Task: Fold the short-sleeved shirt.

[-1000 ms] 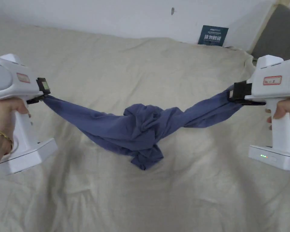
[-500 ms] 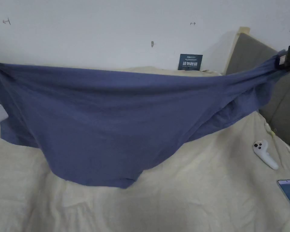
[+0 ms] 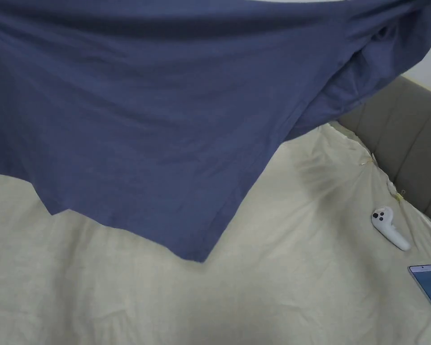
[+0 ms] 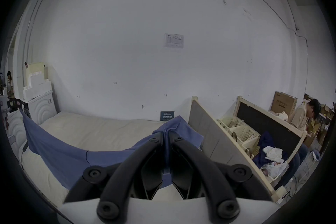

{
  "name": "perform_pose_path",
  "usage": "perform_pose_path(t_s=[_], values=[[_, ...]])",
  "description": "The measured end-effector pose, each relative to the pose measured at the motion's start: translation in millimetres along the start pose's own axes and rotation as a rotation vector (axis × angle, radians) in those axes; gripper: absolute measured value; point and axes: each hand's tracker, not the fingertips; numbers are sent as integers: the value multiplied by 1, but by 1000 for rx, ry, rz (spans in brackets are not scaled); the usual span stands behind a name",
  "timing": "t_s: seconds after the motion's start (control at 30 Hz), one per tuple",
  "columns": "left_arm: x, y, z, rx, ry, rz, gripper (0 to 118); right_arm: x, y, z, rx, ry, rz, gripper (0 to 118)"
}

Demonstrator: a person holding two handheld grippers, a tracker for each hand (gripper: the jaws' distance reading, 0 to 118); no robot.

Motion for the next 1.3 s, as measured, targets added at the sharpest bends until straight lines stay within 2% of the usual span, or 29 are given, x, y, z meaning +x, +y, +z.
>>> perform_pose_path(t_s=[0.1,0.17,0.23,0.33,0.47,0.73,0.93,1.03,1.2,1.3], values=[[20,11,-25,9,38,-62,0,-8,18,-29,-5,-55,16,4],[36,16,-48,5,72,-108,0,-9,27,-54,-6,-73,-5,4],[48,19,-74,3,101,-121,0,-12,33,-79,-12,-86,-29,4],[62,21,-116,-15,132,-104,0,-17,40,-120,-36,-113,-24,4],[78,13,-172,-30,152,-116,0,-16,45,-179,-66,-105,-70,4],[108,-13,-257,42,197,-204,0,-31,36,-275,-79,-144,-64,4],[104,-51,-296,6,196,-199,0,-43,1,-316,-56,-184,-73,4],[95,-88,-304,-54,207,-235,0,-42,-27,-334,-123,-169,-64,4],[72,-170,-303,-245,198,-257,0,-35,-106,-344,-265,-153,-136,4],[48,-218,-284,-317,161,-162,0,-26,-164,-338,-364,-145,-121,4]])
